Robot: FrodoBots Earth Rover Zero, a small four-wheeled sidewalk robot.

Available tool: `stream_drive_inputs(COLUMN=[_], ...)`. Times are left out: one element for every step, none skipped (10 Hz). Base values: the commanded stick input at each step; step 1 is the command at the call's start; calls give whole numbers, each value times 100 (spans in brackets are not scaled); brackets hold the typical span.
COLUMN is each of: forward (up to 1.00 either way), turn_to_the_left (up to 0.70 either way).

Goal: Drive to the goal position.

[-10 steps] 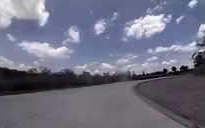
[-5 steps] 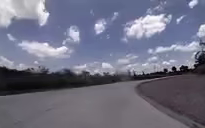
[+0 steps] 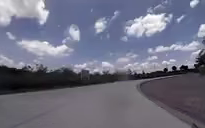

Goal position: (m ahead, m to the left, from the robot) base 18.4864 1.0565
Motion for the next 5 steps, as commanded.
stream_drive_inputs(forward=[85,85,85,85,85], turn_to_the_left=[0,0,0,0,0])
